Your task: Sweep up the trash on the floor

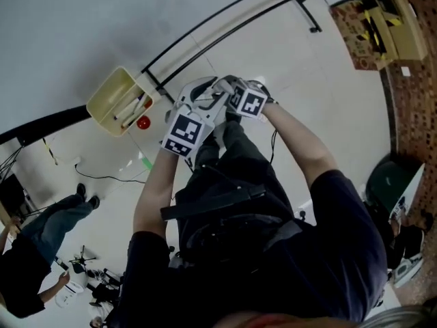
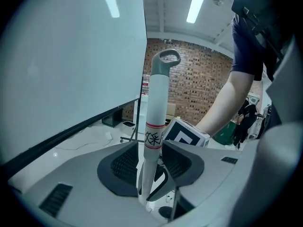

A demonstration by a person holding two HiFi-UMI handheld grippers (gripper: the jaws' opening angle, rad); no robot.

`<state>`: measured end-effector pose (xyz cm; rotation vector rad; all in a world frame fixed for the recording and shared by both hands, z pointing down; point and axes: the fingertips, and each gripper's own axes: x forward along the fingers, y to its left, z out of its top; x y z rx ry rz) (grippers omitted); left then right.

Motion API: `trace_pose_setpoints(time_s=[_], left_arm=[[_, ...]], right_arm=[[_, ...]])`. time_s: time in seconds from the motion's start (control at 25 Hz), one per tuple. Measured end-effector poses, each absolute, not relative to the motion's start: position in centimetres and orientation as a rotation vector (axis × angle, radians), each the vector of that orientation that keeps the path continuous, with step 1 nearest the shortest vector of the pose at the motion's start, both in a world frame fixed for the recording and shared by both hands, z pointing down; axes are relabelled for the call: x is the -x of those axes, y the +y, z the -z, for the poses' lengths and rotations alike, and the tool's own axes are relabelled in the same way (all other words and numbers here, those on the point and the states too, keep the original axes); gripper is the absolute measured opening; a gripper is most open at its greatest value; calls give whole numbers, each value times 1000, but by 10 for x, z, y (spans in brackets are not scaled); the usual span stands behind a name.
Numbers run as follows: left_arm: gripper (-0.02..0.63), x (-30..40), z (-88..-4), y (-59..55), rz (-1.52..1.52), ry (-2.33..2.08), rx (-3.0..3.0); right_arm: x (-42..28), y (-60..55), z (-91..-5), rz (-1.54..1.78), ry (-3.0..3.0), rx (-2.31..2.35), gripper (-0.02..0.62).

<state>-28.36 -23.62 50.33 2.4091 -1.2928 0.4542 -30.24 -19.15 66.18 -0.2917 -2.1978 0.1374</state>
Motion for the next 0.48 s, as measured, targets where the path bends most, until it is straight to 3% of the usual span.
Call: trace_pose_setpoints(time_s=[0.08,0.2,0.48], left_arm=[[154,288,-514,-247,-475,-1337,-2398],[91,297,-525,-257,-486,-1397,-2374],[91,322,-568,-280,-502,-1486,-2232]], right_arm=[[307,-198,-669,-115,-2186,318,97],[314,-208,-680,-84,-2163,311,97],[321,-230,-718,-98,-2092,322,97]])
